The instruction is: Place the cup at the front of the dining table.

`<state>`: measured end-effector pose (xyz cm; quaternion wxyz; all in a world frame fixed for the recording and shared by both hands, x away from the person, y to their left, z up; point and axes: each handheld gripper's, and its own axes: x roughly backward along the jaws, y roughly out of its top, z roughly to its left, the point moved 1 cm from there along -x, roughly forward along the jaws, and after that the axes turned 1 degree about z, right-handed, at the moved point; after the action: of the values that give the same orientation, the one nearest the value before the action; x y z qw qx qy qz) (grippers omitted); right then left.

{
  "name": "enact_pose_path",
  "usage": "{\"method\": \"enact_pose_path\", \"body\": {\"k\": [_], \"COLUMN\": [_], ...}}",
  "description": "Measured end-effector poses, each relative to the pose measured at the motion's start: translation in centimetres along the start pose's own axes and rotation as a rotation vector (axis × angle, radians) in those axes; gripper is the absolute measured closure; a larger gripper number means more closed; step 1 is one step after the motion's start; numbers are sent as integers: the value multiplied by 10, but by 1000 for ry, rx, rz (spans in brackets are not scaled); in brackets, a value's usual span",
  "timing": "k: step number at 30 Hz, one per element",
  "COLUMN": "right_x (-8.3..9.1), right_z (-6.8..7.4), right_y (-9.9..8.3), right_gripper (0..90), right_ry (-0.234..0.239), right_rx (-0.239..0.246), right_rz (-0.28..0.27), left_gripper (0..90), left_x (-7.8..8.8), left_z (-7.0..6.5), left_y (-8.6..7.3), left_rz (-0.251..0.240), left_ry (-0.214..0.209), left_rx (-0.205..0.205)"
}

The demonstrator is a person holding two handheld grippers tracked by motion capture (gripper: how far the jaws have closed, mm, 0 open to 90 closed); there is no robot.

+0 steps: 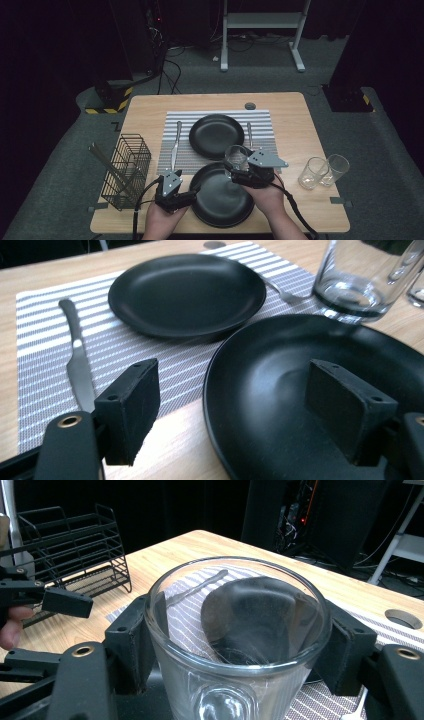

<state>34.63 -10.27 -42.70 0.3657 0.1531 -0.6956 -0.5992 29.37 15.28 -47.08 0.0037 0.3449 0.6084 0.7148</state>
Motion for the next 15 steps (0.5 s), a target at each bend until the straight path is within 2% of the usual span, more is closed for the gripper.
{"method": "enact_pose_path", "body": {"k": [5,9,15], "right_x": [-2,-4,-8], "right_z": [3,5,10], "right_y": [-1,-3,-1], "right_gripper": [286,286,286], "right_ry": [0,3,7], "right_rx": [-2,-12,-3], "right_rz": [-2,1,4], "left_gripper": [216,217,209], "left_x": [-3,-8,-13], "left_z": [-5,-6,-8], "left_y": [2,3,8], "left_rz": [-27,-23,-35], "left_ry": [-1,-34,-52], "left_rx": [0,24,2]}}
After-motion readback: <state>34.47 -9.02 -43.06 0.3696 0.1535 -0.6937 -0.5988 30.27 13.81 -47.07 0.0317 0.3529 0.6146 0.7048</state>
